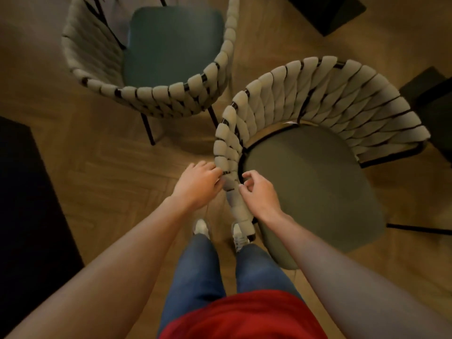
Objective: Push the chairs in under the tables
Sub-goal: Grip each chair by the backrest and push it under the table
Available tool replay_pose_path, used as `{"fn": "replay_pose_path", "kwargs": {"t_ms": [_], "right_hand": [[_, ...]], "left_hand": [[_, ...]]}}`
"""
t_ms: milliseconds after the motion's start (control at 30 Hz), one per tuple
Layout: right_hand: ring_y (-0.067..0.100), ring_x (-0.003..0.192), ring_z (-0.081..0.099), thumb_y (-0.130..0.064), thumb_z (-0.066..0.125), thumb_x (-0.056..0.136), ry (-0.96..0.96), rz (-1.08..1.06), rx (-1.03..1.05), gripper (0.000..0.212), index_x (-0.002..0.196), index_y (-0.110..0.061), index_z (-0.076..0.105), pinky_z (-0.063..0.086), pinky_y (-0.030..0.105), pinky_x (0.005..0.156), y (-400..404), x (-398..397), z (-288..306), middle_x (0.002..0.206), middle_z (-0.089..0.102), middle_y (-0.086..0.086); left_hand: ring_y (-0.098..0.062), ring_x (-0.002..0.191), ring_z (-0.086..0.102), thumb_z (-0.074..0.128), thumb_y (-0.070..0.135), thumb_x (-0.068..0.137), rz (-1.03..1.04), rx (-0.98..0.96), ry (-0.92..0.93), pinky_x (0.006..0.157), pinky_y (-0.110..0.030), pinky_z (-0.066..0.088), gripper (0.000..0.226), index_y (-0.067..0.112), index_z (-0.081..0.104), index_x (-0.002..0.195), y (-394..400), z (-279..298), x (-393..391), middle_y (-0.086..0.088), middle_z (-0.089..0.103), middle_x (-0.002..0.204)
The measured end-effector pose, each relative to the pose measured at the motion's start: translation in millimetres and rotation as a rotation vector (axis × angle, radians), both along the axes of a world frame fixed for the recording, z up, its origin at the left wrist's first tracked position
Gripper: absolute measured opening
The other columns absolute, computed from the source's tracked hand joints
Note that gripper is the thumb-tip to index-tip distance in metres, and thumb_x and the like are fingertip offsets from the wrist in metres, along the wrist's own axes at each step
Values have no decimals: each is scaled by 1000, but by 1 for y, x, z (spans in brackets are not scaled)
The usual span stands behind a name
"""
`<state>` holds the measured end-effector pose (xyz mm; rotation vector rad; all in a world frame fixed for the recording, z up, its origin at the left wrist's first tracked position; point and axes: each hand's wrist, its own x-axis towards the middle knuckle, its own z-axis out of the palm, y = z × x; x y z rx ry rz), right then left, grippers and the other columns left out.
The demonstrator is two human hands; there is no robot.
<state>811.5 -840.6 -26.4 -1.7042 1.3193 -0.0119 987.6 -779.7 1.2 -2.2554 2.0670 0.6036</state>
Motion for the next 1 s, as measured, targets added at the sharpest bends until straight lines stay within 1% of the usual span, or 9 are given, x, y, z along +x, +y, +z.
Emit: {"fn": "replay_pose_path", "kwargs": {"t_ms": [133, 267, 433, 567, 667, 733, 833, 900, 1000], "right_hand": [[12, 103, 57, -31, 56, 97, -1, -178, 18, 25, 121, -28, 56, 54, 39, 89, -17, 33, -11, 106, 59, -9], [14, 108, 55, -30, 58, 96, 48, -331, 16, 28, 124, -25, 56, 53, 40, 93, -22, 72, -25, 113, 57, -6], [19, 122, 48, -35, 57, 96, 129, -459, -16, 38, 132, -22, 52, 45, 36, 100, -2, 124, -38, 130, 55, 0], [22, 126, 45, -39, 56, 96, 216, -553, -41, 51, 142, -18, 45, 41, 41, 102, 8, 145, -45, 136, 51, 2], [25, 128, 46, -45, 53, 97, 313, -467, -46, 55, 143, -17, 42, 37, 44, 104, 12, 147, -53, 136, 50, 3], [25, 128, 47, -45, 50, 98, 367, -420, -72, 56, 146, -17, 38, 35, 42, 104, 16, 147, -57, 137, 50, 4], [23, 128, 48, -36, 50, 100, 379, -387, -125, 54, 148, -16, 35, 35, 40, 102, 18, 145, -62, 138, 50, 4], [22, 127, 48, -34, 50, 101, 372, -381, -151, 53, 148, -16, 36, 35, 38, 100, 20, 142, -64, 137, 51, 3], [21, 128, 46, -32, 50, 101, 352, -352, -144, 49, 146, -17, 37, 34, 38, 101, 29, 133, -63, 137, 51, 2]], "left_hand": [[-23, 99, 56, 43, 38, 99, -207, -53, -45, 84, -38, 43, 28, 19, 63, 106, -58, -12, 55, -1, 62, 104], [-23, 103, 54, 45, 39, 99, -513, -110, -72, 84, -38, 45, 30, 17, 61, 113, -110, -28, 98, -4, 58, 113], [-26, 116, 52, 41, 50, 96, -968, -128, -75, 99, -42, 43, 45, 16, 60, 118, -158, -43, 123, -7, 56, 124], [-28, 127, 46, 37, 63, 95, -1319, -111, -152, 112, -44, 31, 60, 17, 58, 127, -185, -57, 120, -8, 55, 133], [-27, 135, 38, 30, 70, 93, -1442, -48, -254, 119, -44, 16, 71, 17, 49, 136, -193, -67, 112, -8, 48, 141], [-27, 136, 37, 30, 73, 92, -1491, -9, -305, 120, -44, 13, 74, 18, 45, 138, -195, -75, 104, -6, 47, 143], [-26, 129, 43, 29, 74, 91, -1507, -31, -331, 114, -41, 26, 75, 16, 44, 137, -194, -79, 100, -5, 49, 139], [-25, 123, 46, 29, 73, 92, -1510, -54, -342, 109, -39, 29, 74, 15, 45, 135, -189, -79, 100, -5, 50, 136], [-26, 119, 48, 29, 71, 93, -1494, -66, -334, 106, -40, 32, 72, 13, 46, 132, -173, -75, 95, -6, 52, 133]]}}
